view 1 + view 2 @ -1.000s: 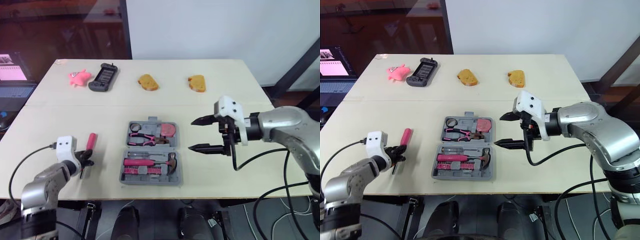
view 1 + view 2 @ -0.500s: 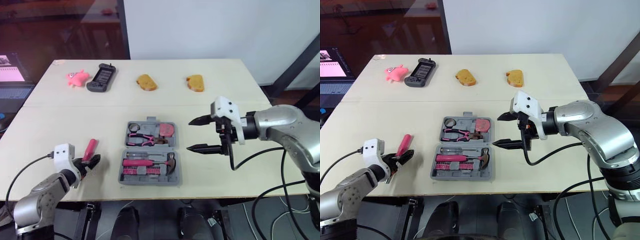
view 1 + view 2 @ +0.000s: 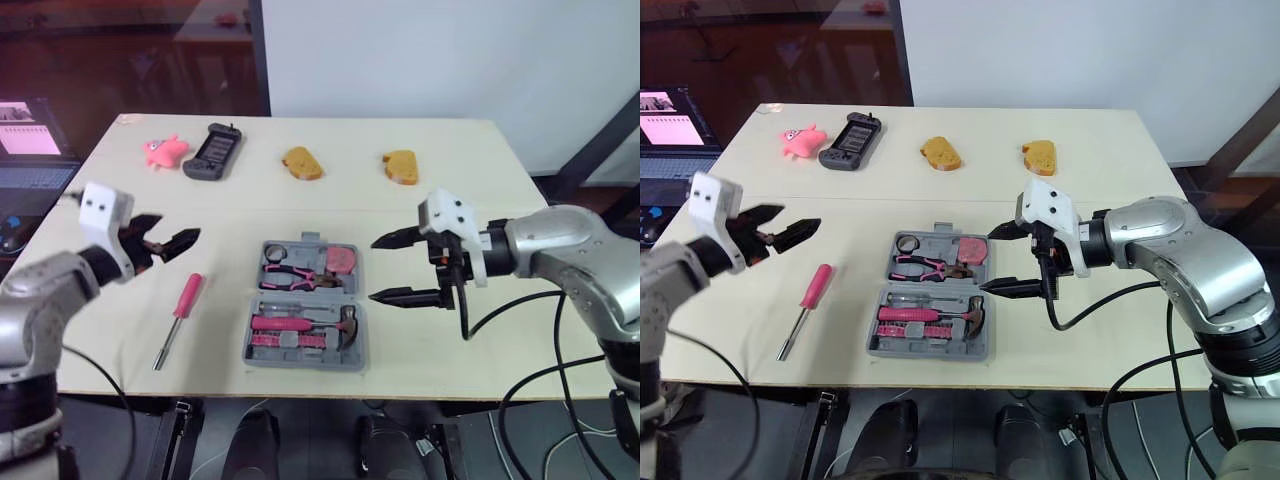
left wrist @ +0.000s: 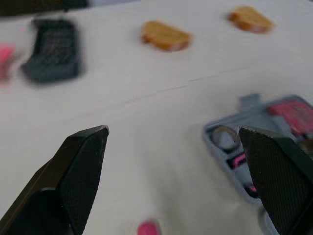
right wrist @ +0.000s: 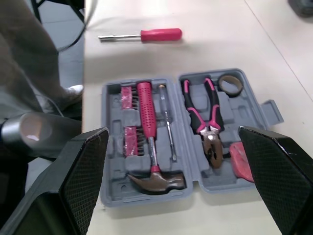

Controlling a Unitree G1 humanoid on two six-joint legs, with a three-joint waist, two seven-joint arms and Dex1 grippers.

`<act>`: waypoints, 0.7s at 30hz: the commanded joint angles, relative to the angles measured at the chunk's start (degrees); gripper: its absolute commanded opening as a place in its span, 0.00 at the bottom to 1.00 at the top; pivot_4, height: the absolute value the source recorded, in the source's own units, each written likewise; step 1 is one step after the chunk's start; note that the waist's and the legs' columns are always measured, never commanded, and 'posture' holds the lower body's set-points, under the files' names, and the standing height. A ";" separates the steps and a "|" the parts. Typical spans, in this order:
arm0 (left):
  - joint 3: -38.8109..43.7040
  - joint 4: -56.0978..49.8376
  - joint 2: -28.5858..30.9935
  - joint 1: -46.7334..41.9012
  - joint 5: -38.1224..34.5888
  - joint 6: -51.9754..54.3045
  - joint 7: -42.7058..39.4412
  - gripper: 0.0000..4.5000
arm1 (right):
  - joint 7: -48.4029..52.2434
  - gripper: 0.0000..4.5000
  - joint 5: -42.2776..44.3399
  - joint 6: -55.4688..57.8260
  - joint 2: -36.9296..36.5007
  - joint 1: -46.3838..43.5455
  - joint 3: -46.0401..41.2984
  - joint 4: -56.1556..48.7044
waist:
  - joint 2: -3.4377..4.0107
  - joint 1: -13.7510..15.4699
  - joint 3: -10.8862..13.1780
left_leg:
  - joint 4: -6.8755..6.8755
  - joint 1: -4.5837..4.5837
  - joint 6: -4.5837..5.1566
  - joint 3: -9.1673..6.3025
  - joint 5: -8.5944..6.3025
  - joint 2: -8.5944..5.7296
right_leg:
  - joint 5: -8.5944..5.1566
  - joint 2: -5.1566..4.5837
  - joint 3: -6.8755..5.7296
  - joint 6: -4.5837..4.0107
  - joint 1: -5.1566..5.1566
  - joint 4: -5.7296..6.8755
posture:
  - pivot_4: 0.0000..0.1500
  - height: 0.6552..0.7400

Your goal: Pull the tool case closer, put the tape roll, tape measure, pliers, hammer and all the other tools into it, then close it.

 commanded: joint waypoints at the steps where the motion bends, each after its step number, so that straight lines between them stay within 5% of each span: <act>1: -8.22 5.28 5.76 -0.90 7.53 -16.48 -15.14 0.99 | 0.09 1.00 1.35 0.49 -0.07 -1.47 -1.21 -2.36 | 0.07 -0.29 0.03 | -0.07 0.01 0.00 0.03 0.00 0.00 | 0.00 0.00 0.01 0.00 -0.04 0.00 | 1.00 0.77; 10: -29.52 38.91 5.19 -24.39 28.05 -80.77 -41.89 0.99 | -1.24 1.00 1.87 1.48 -0.92 -0.62 -2.20 -4.10 | 0.08 0.60 0.06 | 0.19 -0.73 -0.13 0.03 0.09 0.01 | 0.06 0.02 0.01 0.02 -0.65 0.12 | 1.00 0.77; 17: -39.22 58.09 4.52 -35.10 40.60 -119.77 -38.38 0.99 | -0.60 1.00 2.57 2.64 -1.37 -1.34 -1.93 -4.68 | 0.06 0.39 0.07 | 0.27 -0.93 -0.11 0.03 0.10 0.02 | 0.20 0.02 0.01 0.21 -0.87 0.17 | 1.00 0.77; 21: -40.23 62.76 5.16 -37.85 52.77 -130.06 -32.07 0.99 | -0.17 1.00 2.59 2.61 -1.01 -2.18 -1.23 -4.18 | 0.05 0.52 0.08 | 0.28 -0.94 -0.11 0.03 0.10 0.03 | 0.21 0.02 0.01 0.22 -0.86 0.18 | 1.00 0.77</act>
